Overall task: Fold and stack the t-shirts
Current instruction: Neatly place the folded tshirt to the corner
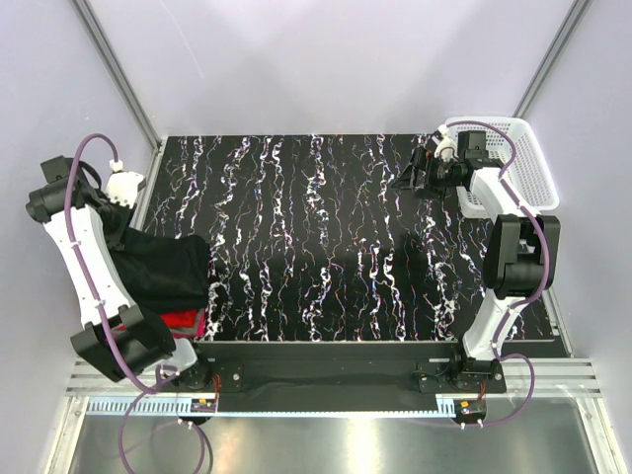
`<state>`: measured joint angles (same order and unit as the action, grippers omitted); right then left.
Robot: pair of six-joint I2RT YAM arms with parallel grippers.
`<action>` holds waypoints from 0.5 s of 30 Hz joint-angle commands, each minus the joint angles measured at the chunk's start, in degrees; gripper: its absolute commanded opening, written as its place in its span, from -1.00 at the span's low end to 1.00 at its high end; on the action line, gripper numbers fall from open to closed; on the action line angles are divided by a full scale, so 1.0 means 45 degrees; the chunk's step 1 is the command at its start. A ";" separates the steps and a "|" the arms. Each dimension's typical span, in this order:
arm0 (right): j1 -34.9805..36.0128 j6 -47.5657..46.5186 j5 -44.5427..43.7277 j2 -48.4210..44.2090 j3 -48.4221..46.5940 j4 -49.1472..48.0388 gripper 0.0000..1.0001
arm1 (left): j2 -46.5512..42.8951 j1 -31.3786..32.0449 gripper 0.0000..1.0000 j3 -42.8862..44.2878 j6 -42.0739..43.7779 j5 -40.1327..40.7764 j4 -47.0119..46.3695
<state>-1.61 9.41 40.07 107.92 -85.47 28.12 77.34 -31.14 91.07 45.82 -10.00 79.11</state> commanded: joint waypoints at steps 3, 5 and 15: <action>0.0103 0.0077 0.0196 -0.0251 -0.0010 -0.0428 0.99 | 0.0586 -0.0073 -1.00 -0.0080 0.0344 0.0911 0.0352; 0.0103 0.0057 0.0157 -0.0290 0.0009 -0.0428 0.99 | 0.0723 -0.0073 -1.00 -0.0159 0.0286 0.1186 -0.0194; 0.0122 0.0135 0.0157 -0.0134 0.0146 -0.0584 0.99 | 0.1075 -0.0054 -1.00 0.0446 0.0403 0.1286 -0.1271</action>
<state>-1.61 9.47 40.05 107.92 -84.88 27.64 82.04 -31.14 90.02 46.57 -4.27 76.55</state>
